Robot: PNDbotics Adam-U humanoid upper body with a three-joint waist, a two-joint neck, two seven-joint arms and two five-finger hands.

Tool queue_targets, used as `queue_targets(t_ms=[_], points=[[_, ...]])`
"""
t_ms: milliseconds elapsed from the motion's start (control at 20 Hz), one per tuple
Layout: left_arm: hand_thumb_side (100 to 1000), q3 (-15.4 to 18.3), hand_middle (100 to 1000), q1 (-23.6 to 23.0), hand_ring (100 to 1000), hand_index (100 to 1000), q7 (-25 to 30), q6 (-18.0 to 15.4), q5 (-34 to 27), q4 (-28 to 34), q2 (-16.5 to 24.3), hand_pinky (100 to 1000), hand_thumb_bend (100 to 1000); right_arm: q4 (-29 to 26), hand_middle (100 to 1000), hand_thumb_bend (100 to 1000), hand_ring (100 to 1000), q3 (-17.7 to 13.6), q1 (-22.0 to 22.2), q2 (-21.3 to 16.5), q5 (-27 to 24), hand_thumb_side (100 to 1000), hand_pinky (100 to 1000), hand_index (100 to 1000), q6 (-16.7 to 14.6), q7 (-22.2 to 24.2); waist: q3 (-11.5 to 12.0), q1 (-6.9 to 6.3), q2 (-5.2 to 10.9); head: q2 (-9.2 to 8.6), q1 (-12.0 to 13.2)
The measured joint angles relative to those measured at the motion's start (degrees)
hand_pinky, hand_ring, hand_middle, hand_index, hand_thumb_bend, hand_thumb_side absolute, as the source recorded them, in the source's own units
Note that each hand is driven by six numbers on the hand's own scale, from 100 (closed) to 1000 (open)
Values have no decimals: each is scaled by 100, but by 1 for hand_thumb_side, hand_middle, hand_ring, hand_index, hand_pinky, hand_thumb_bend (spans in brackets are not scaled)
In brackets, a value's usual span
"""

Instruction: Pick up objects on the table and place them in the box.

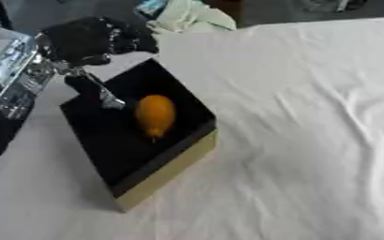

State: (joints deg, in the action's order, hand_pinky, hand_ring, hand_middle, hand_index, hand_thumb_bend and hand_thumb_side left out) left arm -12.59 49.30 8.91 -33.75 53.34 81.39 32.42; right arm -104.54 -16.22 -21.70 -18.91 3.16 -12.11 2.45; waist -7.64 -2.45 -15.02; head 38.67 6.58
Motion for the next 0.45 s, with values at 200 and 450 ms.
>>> queue_targets(t_ms=[200, 450], points=[[810, 419, 818, -256, 783, 915, -296, 247, -531, 138, 414, 673, 353, -1, 604, 100, 565, -4, 5, 0, 0, 848, 679, 817, 5, -4, 25, -11, 0, -12, -69], [742, 1107, 792, -708, 743, 891, -1123, 931, -1164, 190, 962, 644, 557, -1, 604, 100, 566, -35, 4, -4, 1, 846, 679, 817, 15, -27, 69, -4, 0, -48, -140]])
